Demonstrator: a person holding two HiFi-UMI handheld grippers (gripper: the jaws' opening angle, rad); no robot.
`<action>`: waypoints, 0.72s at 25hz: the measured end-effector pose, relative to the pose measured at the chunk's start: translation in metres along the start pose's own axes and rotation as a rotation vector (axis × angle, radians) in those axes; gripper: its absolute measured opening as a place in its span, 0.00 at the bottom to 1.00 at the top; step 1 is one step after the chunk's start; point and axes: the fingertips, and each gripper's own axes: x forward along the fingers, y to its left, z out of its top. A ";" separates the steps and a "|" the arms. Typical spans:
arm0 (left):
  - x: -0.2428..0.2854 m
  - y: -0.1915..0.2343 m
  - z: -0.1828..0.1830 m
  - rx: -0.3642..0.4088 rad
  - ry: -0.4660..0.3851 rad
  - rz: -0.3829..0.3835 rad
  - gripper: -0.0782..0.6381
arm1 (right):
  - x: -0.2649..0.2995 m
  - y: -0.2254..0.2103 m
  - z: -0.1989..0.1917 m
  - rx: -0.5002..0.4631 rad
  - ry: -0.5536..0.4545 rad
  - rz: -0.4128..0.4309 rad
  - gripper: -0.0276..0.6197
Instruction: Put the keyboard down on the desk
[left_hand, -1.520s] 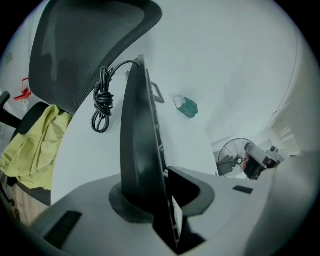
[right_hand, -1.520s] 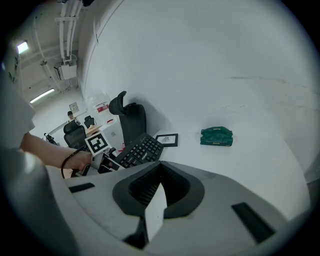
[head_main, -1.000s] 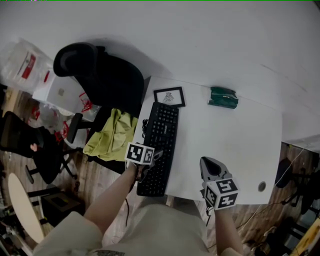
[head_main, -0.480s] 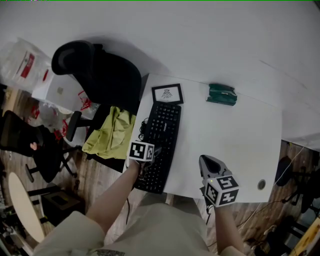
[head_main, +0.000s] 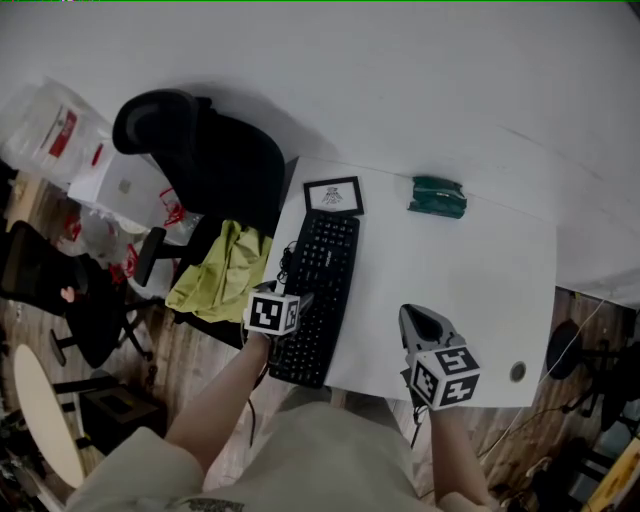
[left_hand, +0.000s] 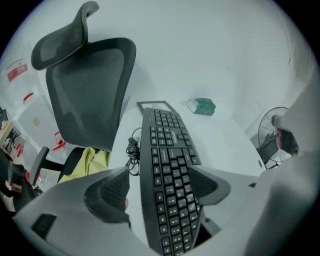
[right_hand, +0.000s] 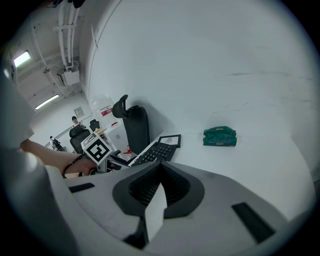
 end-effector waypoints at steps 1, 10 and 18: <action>-0.008 -0.002 0.005 0.012 -0.019 -0.009 0.65 | -0.002 0.001 0.006 -0.007 -0.013 -0.001 0.08; -0.104 -0.034 0.061 0.150 -0.263 -0.074 0.55 | -0.045 0.027 0.081 -0.101 -0.206 0.027 0.08; -0.207 -0.074 0.109 0.300 -0.539 -0.085 0.31 | -0.113 0.074 0.154 -0.164 -0.427 0.089 0.08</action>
